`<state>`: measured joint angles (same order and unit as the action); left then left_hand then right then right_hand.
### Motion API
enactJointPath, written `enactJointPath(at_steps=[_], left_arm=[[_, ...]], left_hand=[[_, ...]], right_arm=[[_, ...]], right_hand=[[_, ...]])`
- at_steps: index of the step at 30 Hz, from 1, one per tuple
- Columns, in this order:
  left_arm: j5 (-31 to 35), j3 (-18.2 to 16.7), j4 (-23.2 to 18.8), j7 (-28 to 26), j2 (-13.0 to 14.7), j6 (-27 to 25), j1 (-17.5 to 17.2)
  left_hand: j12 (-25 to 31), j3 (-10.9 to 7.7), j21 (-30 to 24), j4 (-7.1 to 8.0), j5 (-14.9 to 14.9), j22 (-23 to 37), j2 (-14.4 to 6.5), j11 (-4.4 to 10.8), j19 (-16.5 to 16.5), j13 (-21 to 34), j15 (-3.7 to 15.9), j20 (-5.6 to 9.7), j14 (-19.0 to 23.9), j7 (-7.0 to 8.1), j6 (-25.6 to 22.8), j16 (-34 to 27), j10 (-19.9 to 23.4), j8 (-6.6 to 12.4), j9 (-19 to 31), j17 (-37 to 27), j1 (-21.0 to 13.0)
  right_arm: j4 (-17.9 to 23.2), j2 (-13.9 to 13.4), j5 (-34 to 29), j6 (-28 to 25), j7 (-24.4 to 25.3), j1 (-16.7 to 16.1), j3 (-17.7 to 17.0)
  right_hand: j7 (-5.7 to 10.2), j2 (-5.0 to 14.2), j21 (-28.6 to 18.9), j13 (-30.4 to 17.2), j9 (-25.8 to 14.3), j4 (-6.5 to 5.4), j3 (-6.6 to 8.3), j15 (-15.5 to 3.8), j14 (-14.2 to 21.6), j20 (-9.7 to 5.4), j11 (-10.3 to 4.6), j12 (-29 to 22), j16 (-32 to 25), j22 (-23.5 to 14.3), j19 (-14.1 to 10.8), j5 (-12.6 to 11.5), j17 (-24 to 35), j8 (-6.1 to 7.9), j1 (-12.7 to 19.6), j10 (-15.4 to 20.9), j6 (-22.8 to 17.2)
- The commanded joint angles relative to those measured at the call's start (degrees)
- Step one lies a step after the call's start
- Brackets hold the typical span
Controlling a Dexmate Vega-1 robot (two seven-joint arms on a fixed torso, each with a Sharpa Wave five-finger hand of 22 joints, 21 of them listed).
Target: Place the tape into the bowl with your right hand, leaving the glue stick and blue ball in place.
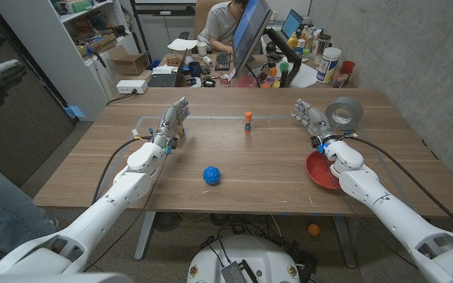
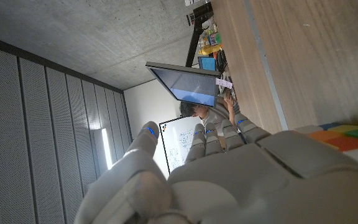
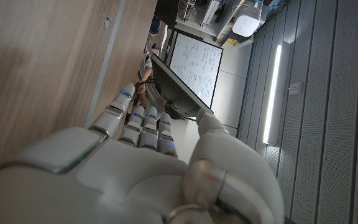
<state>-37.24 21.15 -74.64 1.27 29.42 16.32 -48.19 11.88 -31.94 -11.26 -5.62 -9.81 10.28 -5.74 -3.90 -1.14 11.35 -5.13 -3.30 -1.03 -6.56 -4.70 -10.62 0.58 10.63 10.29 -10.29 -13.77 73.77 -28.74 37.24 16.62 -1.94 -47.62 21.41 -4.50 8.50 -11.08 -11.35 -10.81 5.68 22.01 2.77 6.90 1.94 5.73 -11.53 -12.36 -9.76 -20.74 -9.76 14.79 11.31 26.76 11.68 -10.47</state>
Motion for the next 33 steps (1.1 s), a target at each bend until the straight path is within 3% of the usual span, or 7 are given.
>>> enactJointPath(at_steps=[1,15,33], left_arm=[[0.3,-0.4,-0.3,-0.8,0.6,-0.5,-0.4],[0.6,0.1,0.4,-0.2,0.2,-0.3,0.1],[0.3,0.1,-1.1,0.1,1.0,-1.2,-0.5]], left_hand=[[0.4,-0.28,-0.3,-0.01,-0.3,0.1,0.0,-0.31,-0.1,0.1,-0.5,-0.43,0.0,-0.34,0.1,-0.2,0.0,0.36,0.1,-0.1,-0.5],[0.4,-0.21,-0.2,-0.07,-0.3,0.2,0.0,-0.3,-0.4,0.1,-0.52,-0.81,-0.1,-0.32,0.0,-0.2,0.0,0.33,0.1,-0.1,-0.4],[0.3,-0.12,-0.2,-0.13,-0.3,0.2,-0.1,-0.16,-0.5,0.1,-0.53,-0.98,0.1,-0.35,-0.6,-0.2,-0.1,0.52,0.1,-0.2,-0.3]], right_arm=[[-1.0,0.7,0.0,0.2,-0.4,0.6,0.5],[-0.8,0.8,-0.4,1.1,-0.3,0.7,0.4],[4.6,-1.4,-1.9,2.6,2.2,-2.3,-0.9]], right_hand=[[-0.04,0.0,-0.3,-0.1,-0.1,-0.02,0.3,-0.1,0.6,-0.13,-0.04,-0.3,-0.4,-0.1,-0.7,-0.4,0.2,0.33,0.5,0.4,-0.8],[0.08,0.09,-0.2,-0.1,-0.1,0.07,0.22,-0.18,0.6,-0.11,-0.02,-0.3,-0.4,-0.1,-0.7,-0.3,0.1,0.3,0.5,0.4,-0.9],[0.27,0.09,-0.2,-0.1,-0.1,0.54,0.26,-0.28,0.8,-0.07,-0.02,-0.3,-0.5,-0.1,-0.8,-0.4,-0.1,0.53,0.9,0.7,-1.8]])
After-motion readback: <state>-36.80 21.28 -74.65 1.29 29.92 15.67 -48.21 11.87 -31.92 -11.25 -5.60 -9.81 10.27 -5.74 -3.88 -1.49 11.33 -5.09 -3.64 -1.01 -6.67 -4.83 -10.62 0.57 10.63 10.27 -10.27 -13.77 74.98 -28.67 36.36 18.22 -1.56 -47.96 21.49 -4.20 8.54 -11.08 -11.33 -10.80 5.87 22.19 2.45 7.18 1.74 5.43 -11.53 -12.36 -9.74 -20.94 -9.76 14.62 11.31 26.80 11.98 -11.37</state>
